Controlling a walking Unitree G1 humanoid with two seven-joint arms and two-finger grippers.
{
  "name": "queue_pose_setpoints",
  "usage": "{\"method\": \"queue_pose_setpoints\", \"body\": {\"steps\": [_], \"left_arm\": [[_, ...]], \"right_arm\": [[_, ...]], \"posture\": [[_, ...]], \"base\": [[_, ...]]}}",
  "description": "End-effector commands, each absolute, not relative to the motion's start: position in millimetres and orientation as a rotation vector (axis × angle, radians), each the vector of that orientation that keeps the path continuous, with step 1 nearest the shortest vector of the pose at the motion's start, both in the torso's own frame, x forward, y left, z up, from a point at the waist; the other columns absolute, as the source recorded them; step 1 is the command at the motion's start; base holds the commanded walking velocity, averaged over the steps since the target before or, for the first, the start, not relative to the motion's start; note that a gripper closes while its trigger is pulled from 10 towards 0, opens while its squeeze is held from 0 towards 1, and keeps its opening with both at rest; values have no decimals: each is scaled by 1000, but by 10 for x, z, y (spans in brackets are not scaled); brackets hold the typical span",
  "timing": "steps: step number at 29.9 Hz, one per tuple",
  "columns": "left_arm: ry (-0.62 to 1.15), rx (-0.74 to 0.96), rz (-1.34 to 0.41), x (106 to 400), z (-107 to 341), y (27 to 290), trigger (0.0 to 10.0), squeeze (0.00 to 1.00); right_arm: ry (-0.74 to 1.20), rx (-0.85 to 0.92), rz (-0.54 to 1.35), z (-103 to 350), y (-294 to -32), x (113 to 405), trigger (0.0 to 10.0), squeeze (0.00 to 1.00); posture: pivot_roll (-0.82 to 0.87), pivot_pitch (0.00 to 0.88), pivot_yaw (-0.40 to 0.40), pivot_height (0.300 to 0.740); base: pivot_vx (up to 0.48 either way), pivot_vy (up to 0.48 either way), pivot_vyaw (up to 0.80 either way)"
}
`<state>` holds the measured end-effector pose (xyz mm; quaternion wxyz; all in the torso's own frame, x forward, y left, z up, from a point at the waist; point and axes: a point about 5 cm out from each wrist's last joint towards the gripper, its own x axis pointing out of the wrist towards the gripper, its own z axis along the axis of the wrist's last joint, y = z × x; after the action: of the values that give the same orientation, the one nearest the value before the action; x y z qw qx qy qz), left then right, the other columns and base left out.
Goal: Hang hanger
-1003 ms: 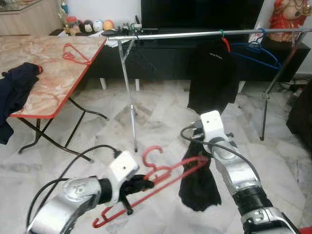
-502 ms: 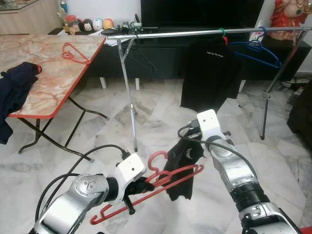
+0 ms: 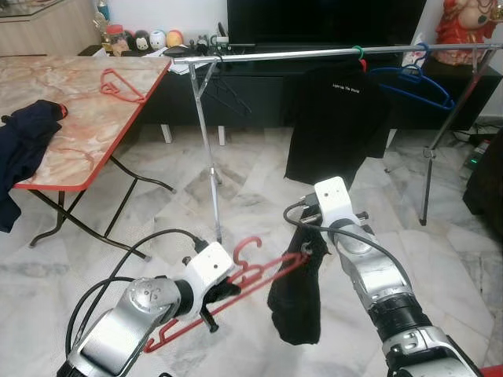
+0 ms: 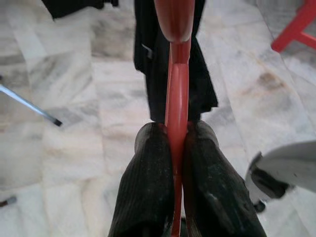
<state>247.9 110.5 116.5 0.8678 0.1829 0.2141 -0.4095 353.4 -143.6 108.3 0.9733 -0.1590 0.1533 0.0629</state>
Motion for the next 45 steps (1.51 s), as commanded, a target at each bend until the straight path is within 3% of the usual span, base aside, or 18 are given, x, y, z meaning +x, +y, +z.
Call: {"method": "queue_pose_setpoints", "body": {"steps": [1,11,20,32,45], "left_arm": [[426,393,-818,2540,1199,1132,10000,0],[406,362,-794,2588,1200,1032,10000,0],[387,367,-659,2728,1217,1031,10000,0],[415,347,-716,2695,1176,923,10000,0],[459,385,-560,2811,1127,1037,10000,0]], "right_arm": [[254,-325,154,1208,-1346,3571,10000,0],[250,-298,173,1221,-1246,3566,10000,0],[249,-285,193,1225,-1164,3553,10000,0],[250,-93,350,1345,-739,3420,10000,0],[352,-85,181,1272,-971,3363,10000,0]], "posture": [[6,0,4,740],[1,0,2,740],[1,0,3,740],[-3,0,7,740],[-15,0,12,740]], "base": [[0,0,0],[0,0,0],[0,0,0],[0,0,0],[0,0,0]]}}
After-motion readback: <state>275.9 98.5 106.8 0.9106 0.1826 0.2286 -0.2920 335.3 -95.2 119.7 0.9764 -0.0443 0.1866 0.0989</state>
